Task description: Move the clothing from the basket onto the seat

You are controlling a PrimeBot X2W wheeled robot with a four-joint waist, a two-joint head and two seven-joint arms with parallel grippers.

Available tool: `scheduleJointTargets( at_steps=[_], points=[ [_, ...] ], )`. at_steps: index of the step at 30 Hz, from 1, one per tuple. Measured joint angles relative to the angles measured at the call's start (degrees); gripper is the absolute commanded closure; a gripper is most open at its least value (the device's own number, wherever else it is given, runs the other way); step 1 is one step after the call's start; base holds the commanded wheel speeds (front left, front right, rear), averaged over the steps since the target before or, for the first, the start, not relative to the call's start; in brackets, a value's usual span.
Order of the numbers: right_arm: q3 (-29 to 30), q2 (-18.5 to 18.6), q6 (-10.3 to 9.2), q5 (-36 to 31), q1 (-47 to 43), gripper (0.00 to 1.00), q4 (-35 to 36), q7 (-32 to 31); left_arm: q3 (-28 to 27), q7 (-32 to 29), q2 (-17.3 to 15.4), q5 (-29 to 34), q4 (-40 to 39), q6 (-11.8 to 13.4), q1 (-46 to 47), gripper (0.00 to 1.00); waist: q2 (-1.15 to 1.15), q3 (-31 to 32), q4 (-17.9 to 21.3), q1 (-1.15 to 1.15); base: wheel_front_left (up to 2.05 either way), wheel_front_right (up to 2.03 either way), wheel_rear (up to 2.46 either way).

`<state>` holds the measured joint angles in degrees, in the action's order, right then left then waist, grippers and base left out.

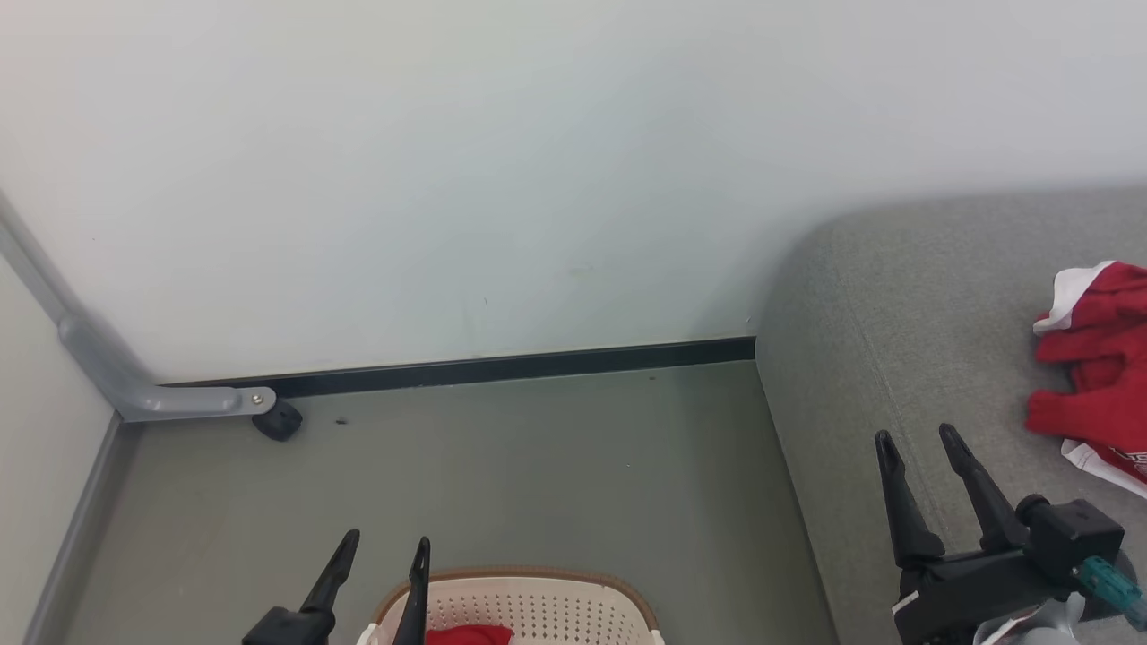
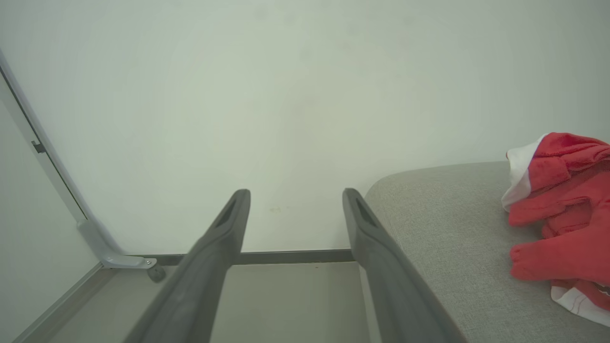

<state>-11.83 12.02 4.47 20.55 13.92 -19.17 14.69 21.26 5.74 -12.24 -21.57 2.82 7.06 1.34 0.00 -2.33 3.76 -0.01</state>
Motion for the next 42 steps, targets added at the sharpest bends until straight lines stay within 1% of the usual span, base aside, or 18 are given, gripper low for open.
scheduleJointTargets(
  at_steps=[3,6,7,8,9,11,14,18,21,23,42],
  points=[
    [0.14,-0.04,-0.53,0.01,-2.44,0.00,1.45,0.00,-1.26,0.00,0.38,0.01,0.60,0.01,-1.12,0.00,0.00,1.05,-0.13,0.00,0.00,0.00,0.00],
    [0.51,-0.12,-1.10,0.10,-5.16,0.00,2.37,0.00,-3.67,0.47,2.02,0.29,1.77,0.01,-2.16,0.00,0.00,1.94,-0.31,0.00,0.00,0.00,0.00],
    [0.51,-0.12,-1.10,0.10,-5.16,0.00,2.37,0.00,-3.67,0.47,2.02,0.29,1.77,0.01,-2.16,0.00,0.00,1.94,-0.31,0.00,0.00,0.00,0.00],
    [0.81,-0.13,-1.65,0.10,-7.71,0.00,3.52,0.00,-6.10,0.51,3.70,0.92,2.38,0.01,-3.42,0.00,-0.01,2.69,-0.58,0.00,0.00,0.00,0.00],
    [0.88,-0.19,-2.01,0.11,-8.38,0.00,3.96,0.00,-6.76,0.52,4.12,1.20,2.49,0.01,-3.93,0.00,-0.01,2.89,-0.68,0.00,0.00,0.00,0.00],
    [0.94,-0.25,-2.11,0.11,-9.45,0.00,4.92,0.00,-8.06,0.92,4.75,1.58,2.49,0.01,-4.99,0.00,0.00,3.13,-0.86,0.00,0.00,0.00,0.00],
    [1.29,-0.34,-3.04,0.12,-10.64,0.00,6.23,0.00,-9.37,0.96,5.50,1.89,2.88,0.01,-5.54,0.00,-0.01,3.29,-1.00,0.01,0.00,0.00,0.00],
    [1.77,-0.31,-3.99,0.19,-12.46,0.00,7.89,-0.03,-10.14,1.01,6.31,2.81,3.27,0.01,-5.56,0.00,0.00,3.39,-1.14,0.01,0.00,0.00,0.00],
    [1.94,-0.27,-4.11,0.19,-13.01,0.00,9.11,-0.13,-10.50,1.01,6.59,3.69,3.50,0.01,-5.63,0.00,0.00,3.39,-1.21,0.01,0.00,0.00,0.00],
    [1.97,-0.25,-4.54,0.19,-13.40,0.00,9.79,-0.56,-10.93,1.01,6.70,3.79,3.59,0.01,-5.64,0.00,0.00,3.37,-1.23,0.01,0.00,0.00,0.00],
    [2.12,0.12,-5.56,0.54,-14.12,0.00,13.95,-2.67,-11.63,0.83,7.73,4.88,3.72,0.01,-5.64,0.00,-0.01,2.88,-1.81,0.01,0.00,0.00,0.00]
  ],
)
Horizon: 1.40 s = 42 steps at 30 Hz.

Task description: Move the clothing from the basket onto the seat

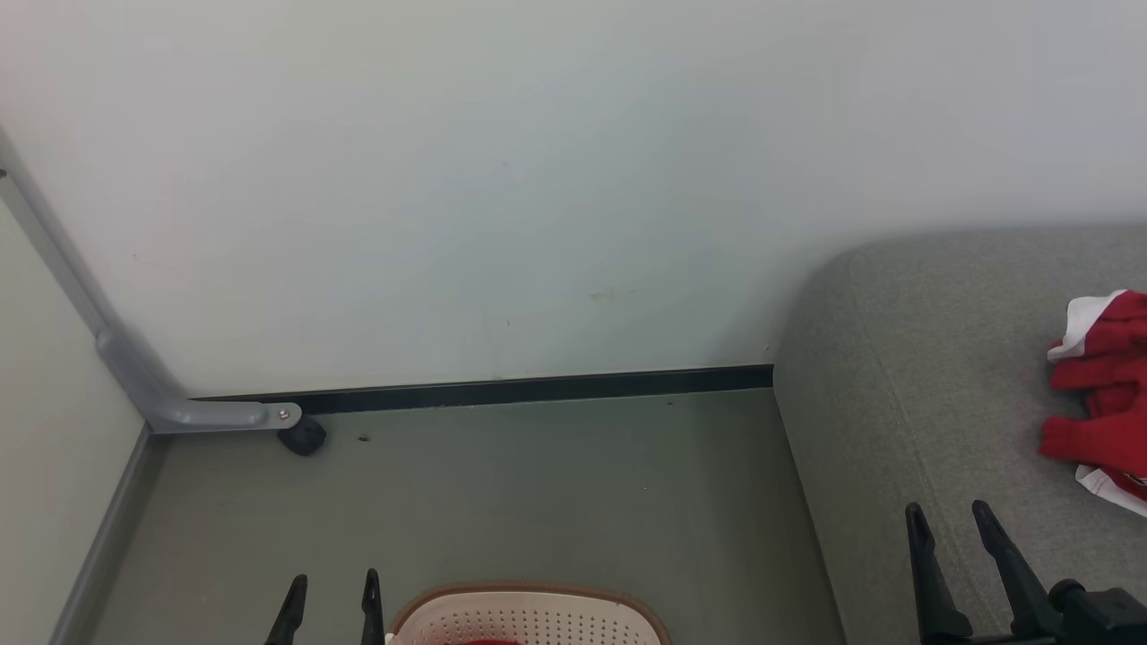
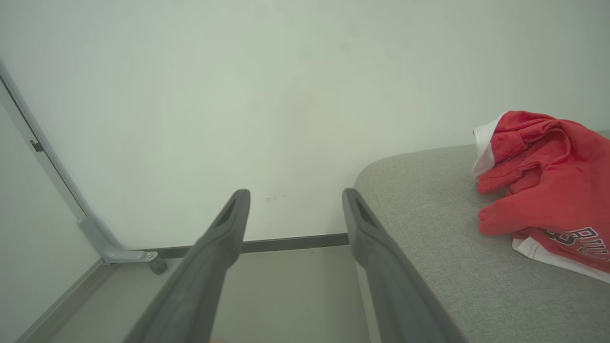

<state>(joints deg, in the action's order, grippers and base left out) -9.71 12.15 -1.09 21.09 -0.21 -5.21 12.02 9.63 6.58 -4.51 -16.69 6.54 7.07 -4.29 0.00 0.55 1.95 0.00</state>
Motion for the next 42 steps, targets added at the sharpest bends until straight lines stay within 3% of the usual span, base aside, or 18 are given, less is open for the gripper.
scheduleJointTargets(
  at_steps=[12,20,42],
  points=[
    [0.07,0.75,-0.43,0.08,-0.58,0.00,3.23,-1.92,0.42,-0.94,0.64,0.59,0.21,0.00,0.05,0.00,0.00,-1.91,-0.48,0.00,0.00,0.00,0.00],
    [0.37,1.60,-0.49,0.05,-0.07,0.00,6.94,-2.97,4.08,-1.96,0.94,0.66,1.04,0.00,0.91,0.00,0.00,-5.08,-0.67,0.00,0.00,0.00,0.00],
    [-0.15,2.42,-0.49,-1.98,14.07,0.00,18.03,-5.59,10.96,-6.50,1.48,-0.02,18.07,-0.02,15.48,0.00,-0.01,-19.78,0.66,0.01,0.00,0.00,0.00]
  ],
)
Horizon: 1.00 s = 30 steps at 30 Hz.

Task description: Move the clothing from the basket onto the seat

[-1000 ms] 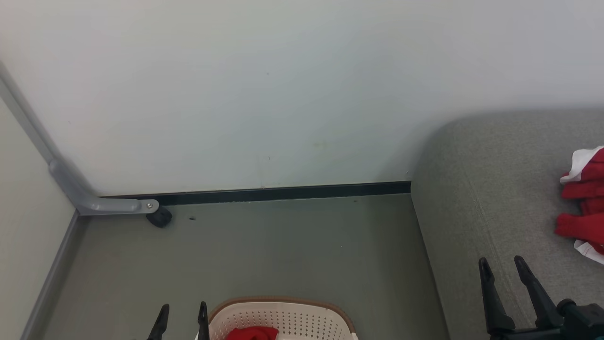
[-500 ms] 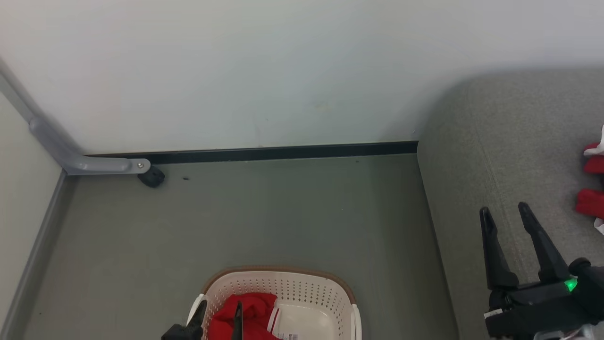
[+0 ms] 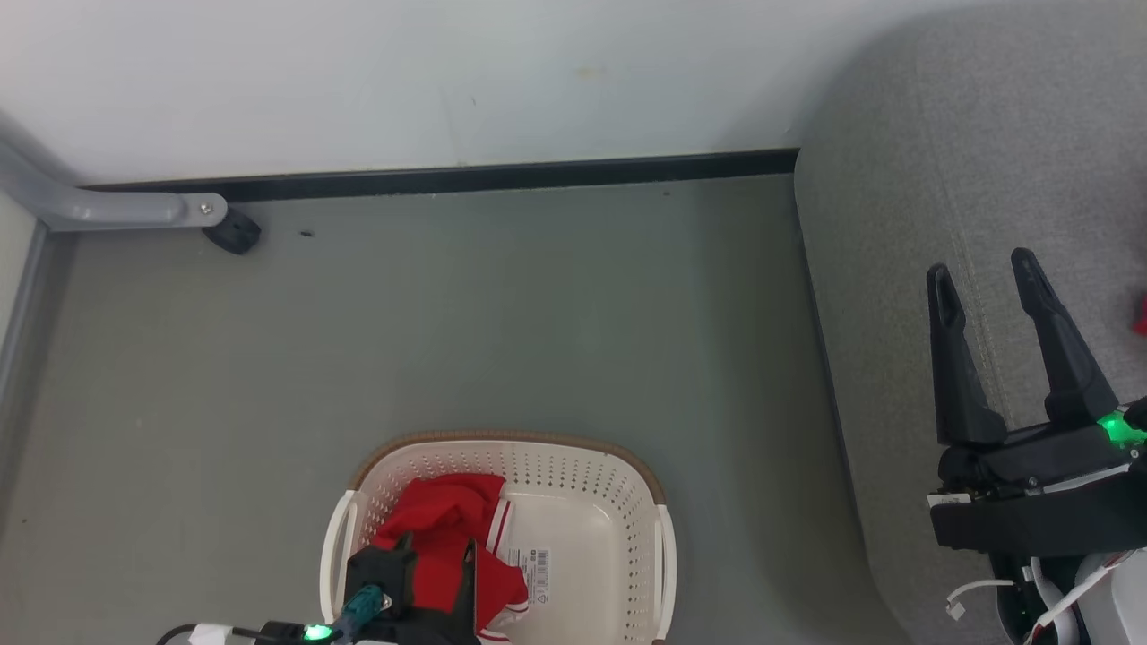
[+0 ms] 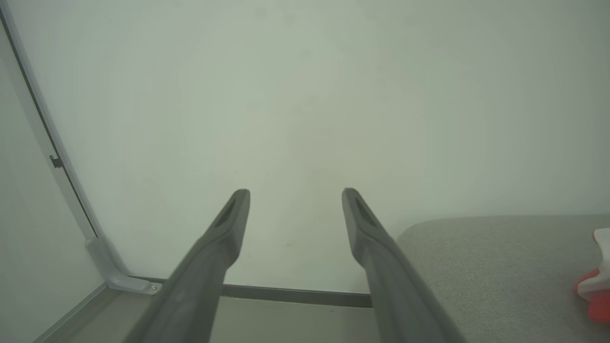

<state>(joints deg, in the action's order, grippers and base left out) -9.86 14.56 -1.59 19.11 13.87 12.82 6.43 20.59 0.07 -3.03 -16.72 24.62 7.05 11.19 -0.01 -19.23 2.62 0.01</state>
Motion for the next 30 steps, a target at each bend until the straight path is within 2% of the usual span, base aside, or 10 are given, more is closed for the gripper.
scheduleJointTargets(
  at_steps=[8,19,30],
  points=[
    [-0.16,-0.05,-0.13,-0.48,4.16,0.00,3.42,-1.09,2.66,-2.08,0.23,-1.75,7.46,0.00,6.45,0.00,0.00,-6.26,1.32,0.00,0.00,0.00,0.00],
    [-1.02,-2.02,-0.93,-0.48,9.92,0.00,7.89,-1.83,1.21,-4.64,0.37,-1.34,18.02,0.00,15.66,0.00,0.00,-16.16,4.60,0.00,0.00,0.00,0.00],
    [-0.92,-3.36,-1.00,-0.46,14.18,0.00,10.90,-1.02,-1.72,-6.61,-3.16,-1.49,25.01,-0.52,23.97,0.00,0.00,-25.15,8.39,0.00,0.00,0.00,0.00]
  ],
)
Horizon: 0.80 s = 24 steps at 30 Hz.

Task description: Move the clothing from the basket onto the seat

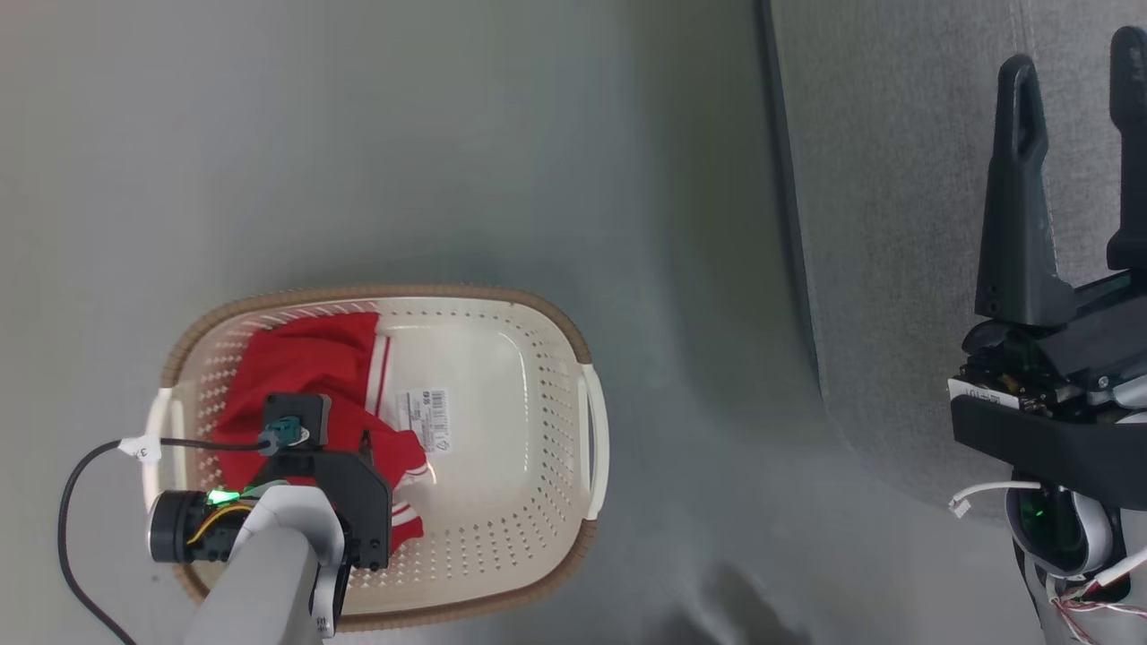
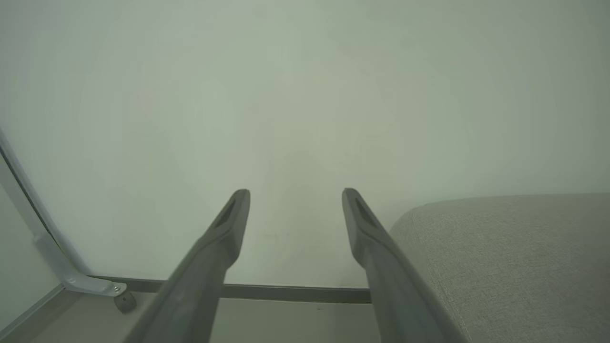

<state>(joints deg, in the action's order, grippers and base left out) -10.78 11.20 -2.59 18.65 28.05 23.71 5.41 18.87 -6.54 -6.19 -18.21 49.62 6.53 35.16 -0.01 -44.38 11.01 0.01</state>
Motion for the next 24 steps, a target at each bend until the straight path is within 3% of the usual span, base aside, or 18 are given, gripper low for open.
scheduleJointTargets(
  at_steps=[9,24],
  points=[
    [0.38,-0.41,0.00,0.07,1.40,0.00,0.54,0.74,2.12,-1.79,-0.12,0.83,4.48,-1.08,4.13,0.00,0.00,-5.01,2.60,0.00,0.00,0.00,0.00],
    [-0.05,-1.29,0.01,0.52,2.16,0.00,0.22,2.88,2.78,-3.75,-1.71,3.79,12.55,-0.40,9.00,0.00,0.01,-9.61,6.01,-0.01,0.00,0.00,0.00]
  ],
)
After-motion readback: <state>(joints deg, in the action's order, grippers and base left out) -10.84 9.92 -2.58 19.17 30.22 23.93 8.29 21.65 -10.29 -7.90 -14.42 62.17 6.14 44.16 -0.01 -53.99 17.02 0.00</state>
